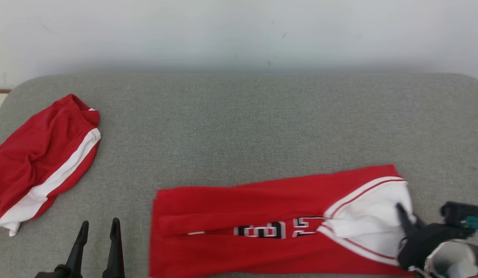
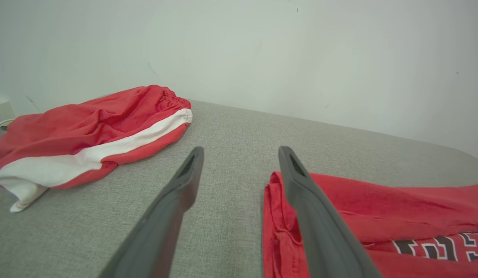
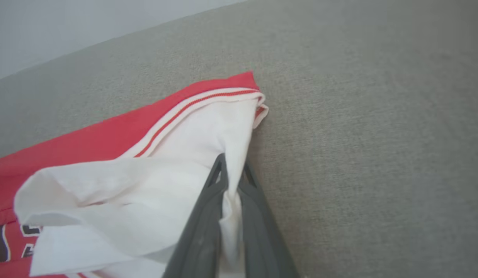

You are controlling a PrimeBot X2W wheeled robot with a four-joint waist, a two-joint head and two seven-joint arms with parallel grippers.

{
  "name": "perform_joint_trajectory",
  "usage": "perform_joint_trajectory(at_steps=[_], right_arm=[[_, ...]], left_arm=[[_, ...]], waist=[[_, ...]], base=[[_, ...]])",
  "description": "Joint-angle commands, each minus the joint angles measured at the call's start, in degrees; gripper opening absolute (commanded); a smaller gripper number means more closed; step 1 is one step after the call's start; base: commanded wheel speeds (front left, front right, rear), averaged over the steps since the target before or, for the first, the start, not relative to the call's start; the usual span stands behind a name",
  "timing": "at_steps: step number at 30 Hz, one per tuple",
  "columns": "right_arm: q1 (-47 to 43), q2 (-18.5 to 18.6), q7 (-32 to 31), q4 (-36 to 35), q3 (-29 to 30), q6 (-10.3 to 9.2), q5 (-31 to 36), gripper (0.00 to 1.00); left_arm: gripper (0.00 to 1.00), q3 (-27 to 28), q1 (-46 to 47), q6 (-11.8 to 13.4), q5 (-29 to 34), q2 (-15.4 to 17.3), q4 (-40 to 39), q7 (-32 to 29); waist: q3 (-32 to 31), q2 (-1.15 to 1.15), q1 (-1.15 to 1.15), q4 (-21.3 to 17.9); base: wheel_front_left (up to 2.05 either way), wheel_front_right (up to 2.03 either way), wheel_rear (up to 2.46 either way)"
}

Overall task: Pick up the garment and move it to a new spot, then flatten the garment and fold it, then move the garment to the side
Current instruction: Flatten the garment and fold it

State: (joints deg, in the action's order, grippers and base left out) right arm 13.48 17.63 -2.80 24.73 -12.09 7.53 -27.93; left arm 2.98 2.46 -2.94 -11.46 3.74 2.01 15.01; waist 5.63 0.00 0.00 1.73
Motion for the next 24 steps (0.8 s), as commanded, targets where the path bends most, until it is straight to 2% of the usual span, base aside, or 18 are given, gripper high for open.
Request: perform_joint_trajectory(at_steps=[1, 7, 10, 24], right_arm=[[0.5, 1.7, 0.4, 0.1, 1.3, -0.07, 0.2, 0.00], [1.4, 5.5, 0.0, -0.9, 5.5, -0.07, 0.8, 0.00], [1.6, 4.9, -1.0, -2.9, 6.4, -0.07, -1.9, 0.00], [-1.2, 2.7, -9.4, -20.5, -1.8, -0.07, -14.3, 0.00]], left_arm=[[1.00, 0.3, -0.9, -0.1, 0.0, -0.1, 0.2, 0.2], [1.00, 0.6, -1.3, -0.1, -0.1, -0.3, -0.1, 0.2], [1.00, 0.6, -1.5, 0.1, -0.1, -0.4, -0.2, 0.2], [1.00, 0.6, -1.9, 0.1, -0.1, -0.6, 0.0, 0.2]], waist=[[-0.3, 0.00, 0.00, -0.4], [-0.5, 0.00, 0.00, -1.2], [-0.6, 0.00, 0.00, -1.8], [-1.7, 0.00, 0.00, -2.4]], base=[[0.00, 0.00, 0.00], [0.00, 0.00, 0.00], [0.00, 0.00, 0.00], [0.00, 0.00, 0.00]])
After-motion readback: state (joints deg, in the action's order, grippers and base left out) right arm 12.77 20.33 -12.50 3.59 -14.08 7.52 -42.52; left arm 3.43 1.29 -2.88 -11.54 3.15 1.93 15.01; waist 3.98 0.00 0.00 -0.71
